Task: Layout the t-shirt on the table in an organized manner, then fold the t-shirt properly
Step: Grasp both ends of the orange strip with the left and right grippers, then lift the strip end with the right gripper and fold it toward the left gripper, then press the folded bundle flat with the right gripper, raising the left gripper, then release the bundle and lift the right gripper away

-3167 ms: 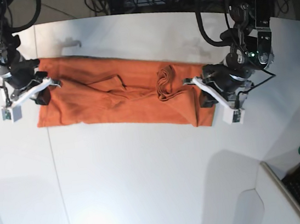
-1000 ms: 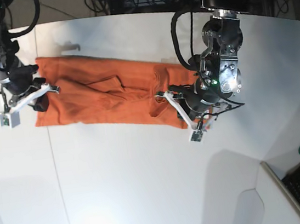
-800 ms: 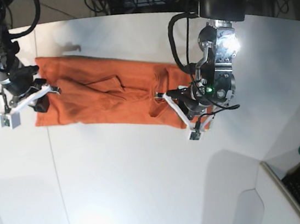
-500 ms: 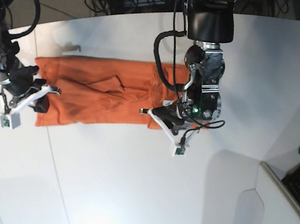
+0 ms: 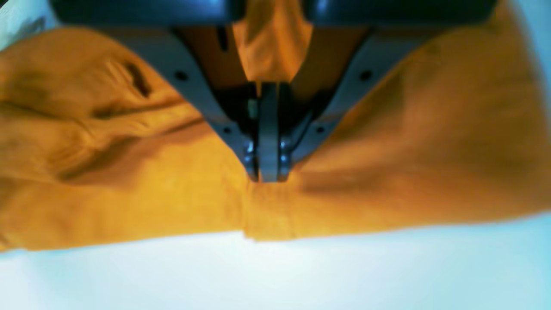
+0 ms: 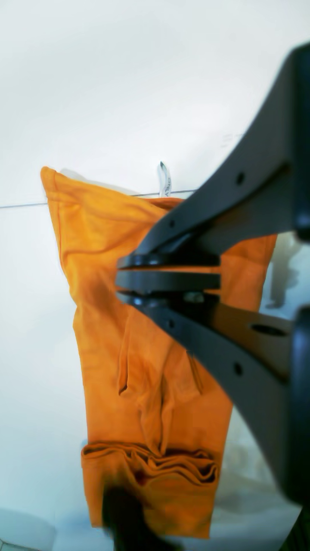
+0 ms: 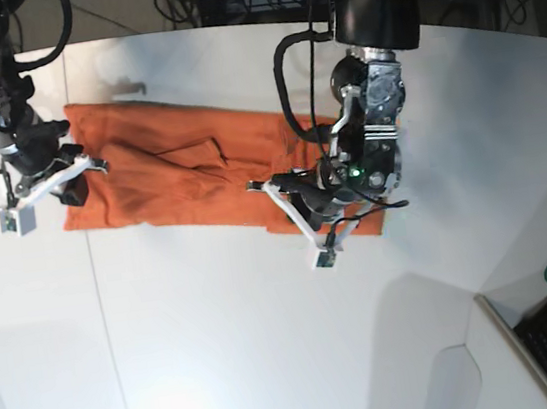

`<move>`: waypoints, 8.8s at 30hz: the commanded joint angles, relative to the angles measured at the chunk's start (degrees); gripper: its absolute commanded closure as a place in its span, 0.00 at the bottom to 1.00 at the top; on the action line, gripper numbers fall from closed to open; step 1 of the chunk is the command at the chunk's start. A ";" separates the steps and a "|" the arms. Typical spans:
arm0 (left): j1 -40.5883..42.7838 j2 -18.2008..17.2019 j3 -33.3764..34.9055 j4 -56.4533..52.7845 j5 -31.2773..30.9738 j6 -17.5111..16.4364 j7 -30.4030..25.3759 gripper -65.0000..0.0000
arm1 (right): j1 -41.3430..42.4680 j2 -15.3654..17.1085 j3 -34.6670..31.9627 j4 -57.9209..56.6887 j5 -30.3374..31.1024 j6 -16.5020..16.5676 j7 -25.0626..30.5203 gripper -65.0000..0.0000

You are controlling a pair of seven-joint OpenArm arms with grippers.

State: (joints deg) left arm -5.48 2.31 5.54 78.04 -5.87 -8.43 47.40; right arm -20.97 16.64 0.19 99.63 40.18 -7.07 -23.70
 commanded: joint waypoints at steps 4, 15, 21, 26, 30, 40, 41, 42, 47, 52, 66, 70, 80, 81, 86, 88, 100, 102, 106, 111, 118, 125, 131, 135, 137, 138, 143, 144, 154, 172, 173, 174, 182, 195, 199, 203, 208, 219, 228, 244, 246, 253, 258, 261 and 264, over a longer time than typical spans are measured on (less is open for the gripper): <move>3.76 -1.73 -0.05 5.87 0.29 0.29 1.88 1.00 | 1.50 0.28 0.56 -0.78 0.56 0.17 1.33 1.00; 12.02 -5.34 -3.65 14.49 0.20 0.29 1.70 1.00 | 6.95 -0.78 6.28 -11.06 22.98 0.17 1.33 0.30; 14.05 -11.23 -17.98 16.07 0.02 -0.50 1.61 1.00 | 7.30 -0.51 8.39 -15.81 25.09 0.35 1.33 0.27; 12.82 -16.15 -28.44 6.05 -6.04 -10.96 -7.97 1.00 | 7.21 -0.51 8.21 -18.10 23.42 0.35 1.33 0.27; 11.59 -18.17 -28.62 -0.72 -7.19 -12.80 -14.12 1.00 | 6.77 -0.51 8.12 -19.94 23.24 5.27 0.63 0.27; 3.06 -17.82 -19.65 -11.62 -7.19 -12.89 -15.09 1.00 | 7.65 0.10 8.12 -27.85 23.07 13.97 -2.63 0.27; 2.44 -17.82 -18.33 -12.24 -7.19 -12.89 -15.18 1.00 | 7.57 0.28 7.95 -28.03 23.07 14.32 -2.63 0.27; 1.83 -17.82 -17.01 -12.85 -7.19 -12.89 -15.18 1.00 | 7.13 0.28 7.95 -28.03 23.07 14.50 -2.63 0.27; 0.07 -15.80 -15.08 -16.02 -7.19 -12.89 -17.29 1.00 | 5.63 0.54 5.48 -25.22 23.07 14.50 -2.71 0.27; 0.07 -14.31 -14.99 -17.16 -6.66 -12.89 -18.08 1.00 | 6.60 1.33 0.91 -26.10 23.07 14.50 -2.36 0.27; 1.30 -14.48 -15.08 -17.25 -7.10 -12.89 -18.17 1.00 | 10.73 0.63 0.47 -31.72 23.16 14.50 -2.63 0.68; 1.39 -14.31 -14.99 -17.25 -7.10 -12.89 -17.99 1.00 | 12.31 0.63 0.47 -34.10 23.16 14.50 -2.63 0.75; 2.53 -10.61 -13.50 -17.34 -7.10 -12.89 -17.90 1.00 | 13.28 3.00 0.12 -34.27 23.07 14.06 -2.63 1.00; 2.62 -10.26 -12.27 -17.34 -7.10 -12.89 -17.90 1.00 | 13.46 3.36 -0.49 -34.27 23.07 13.80 -2.63 1.00; 2.62 -9.38 -9.54 -17.16 -7.19 -12.89 -17.90 1.00 | 13.54 6.87 -2.96 -31.72 23.07 7.47 -2.63 1.00; 2.62 -9.21 -9.63 -17.16 -7.19 -12.89 -17.81 1.00 | 13.46 8.63 -3.83 -29.00 23.07 6.41 -2.63 1.00; 2.27 -9.38 -9.98 -17.16 -7.19 -12.89 -17.81 1.00 | 12.66 11.27 -8.76 -11.15 22.19 -6.42 -7.46 1.00; 2.00 -9.38 -9.98 -17.51 -7.01 -12.89 -17.99 1.00 | 13.72 10.21 -12.36 -8.34 18.67 -9.59 -7.55 1.00; 1.91 -9.38 -9.45 -17.60 -6.66 -12.54 -18.17 1.00 | 16.36 7.22 -17.99 -6.67 14.37 -11.26 -8.08 1.00; 1.21 -9.38 -9.28 -18.13 -6.57 -12.54 -18.17 1.00 | 20.75 3.09 -22.12 -6.76 14.19 -11.35 -11.59 1.00; 1.65 -9.03 -8.05 -18.13 -6.57 -12.54 -17.90 1.00 | 25.15 -1.39 -26.60 -6.93 14.19 -16.62 -11.77 1.00; 3.23 -8.94 -4.79 -17.16 -7.10 -12.54 -17.90 1.00 | 28.22 -5.44 -30.65 -9.39 14.10 -18.20 -11.50 1.00; 3.32 -8.94 -4.62 -16.99 -7.19 -12.54 -17.90 1.00 | 29.19 -8.25 -32.14 -12.03 13.75 -18.03 -11.50 1.00; 3.76 -8.94 -4.62 -16.81 -7.19 -12.54 -17.81 1.00 | 29.28 -11.33 -34.60 -12.47 6.63 -18.03 -9.48 1.00; 4.20 -9.03 -4.71 -16.72 -7.19 -12.54 -17.81 1.00 | 29.28 -13.52 -34.69 -13.52 3.38 -17.94 -9.48 1.00; 4.29 -9.03 -4.71 -16.72 -7.19 -12.54 -17.81 1.00 | 29.28 -14.40 -34.69 -13.96 2.15 -17.94 -9.48 1.00; 4.29 -9.38 -4.79 -16.72 -7.19 -12.54 -17.81 1.00 | 29.54 -16.16 -34.69 -15.72 -1.46 -17.94 -9.31 1.00; 4.11 -9.38 -4.79 -16.72 -7.19 -12.54 -17.81 1.00 | 29.54 -16.16 -34.69 -15.81 -1.55 -17.94 -9.31 1.00; 3.94 -9.38 -4.79 -16.72 -7.19 -12.54 -17.81 1.00 | 29.54 -17.30 -36.19 -16.60 -1.81 -17.94 -9.13 1.00; 9.65 -14.39 -8.05 -8.63 -7.27 -12.54 -17.73 1.00 | 30.60 -17.30 -37.59 -18.98 -1.90 -17.94 -7.37 1.00; 10.53 -14.48 -9.63 -7.67 -7.27 -12.72 -17.64 1.00 | 30.60 -17.30 -37.59 -18.98 -1.90 -17.94 -7.46 1.00; 11.59 -14.57 -11.04 -6.35 -7.27 -12.80 -17.02 1.00 | 30.60 -17.30 -37.59 -18.98 -1.90 -17.94 -7.46 1.00; 19.94 -15.62 -22.38 3.59 -7.27 -15.71 -11.22 1.00 | 30.07 -17.39 -38.82 -18.62 -1.90 -17.94 -7.55 1.00; 27.41 -15.01 -30.20 5.43 -7.27 -16.50 -11.22 1.00 | 30.25 -17.30 -40.05 -18.98 -1.90 -18.12 -7.11 1.00; 27.50 -15.01 -30.29 5.34 -7.27 -16.50 -11.22 1.00 | 30.60 -17.30 -40.05 -18.98 -1.90 -18.20 -7.11 1.00; 27.50 -14.92 -30.29 5.34 -7.27 -16.50 -11.22 1.00 | 31.30 -17.30 -39.97 -19.06 -1.90 -18.20 -7.11 1.00; 27.50 -14.31 -30.29 5.34 -7.27 -16.50 -11.22 1.00 | 31.74 -17.39 -39.97 -19.06 -1.90 -18.20 -7.11 1.00; 27.50 -14.22 -30.29 5.34 -7.27 -16.50 -11.22 1.00 | 31.57 -17.48 -39.97 -19.15 -1.81 -18.20 -7.02 1.00; 27.50 -14.31 -30.29 5.34 -7.27 -16.50 -11.22 1.00 | 31.65 -21.26 -39.97 -24.25 -1.81 -18.12 -6.67 0.35; 27.50 -15.10 -35.30 5.34 -7.27 -16.50 -11.22 1.00 | 30.69 -12.47 -44.01 -11.42 -1.72 -18.73 -1.83 0.90; 27.50 -15.10 -35.39 5.87 -7.27 -16.50 -11.22 1.00 | 29.89 -11.94 -43.22 -11.50 -1.63 -18.73 -1.83 1.00; 27.41 -12.55 -33.10 12.82 -7.27 -16.50 -10.96 1.00 | 28.40 -14.67 -47.44 -20.38 -1.72 -18.73 -1.92 1.00; 25.39 -12.11 -30.20 18.00 -7.98 -16.50 -2.52 1.00 | 30.16 -14.93 -53.33 -23.46 -1.55 -18.73 -2.36 1.00; 23.37 -12.11 -30.20 18.79 -12.90 -16.50 1.09 1.00 | 30.69 -15.37 -53.33 -23.37 -1.55 -18.73 -4.65 1.00; 21.26 -12.11 -29.76 19.41 -18.88 -16.50 4.60 1.00 | 30.69 -13.44 -53.15 -17.83 -1.55 -18.73 -5.44 1.00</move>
State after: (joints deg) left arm 15.97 -9.21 -24.05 96.47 -24.60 -24.91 52.69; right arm 8.58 3.53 -53.21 80.58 38.76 -26.17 -30.13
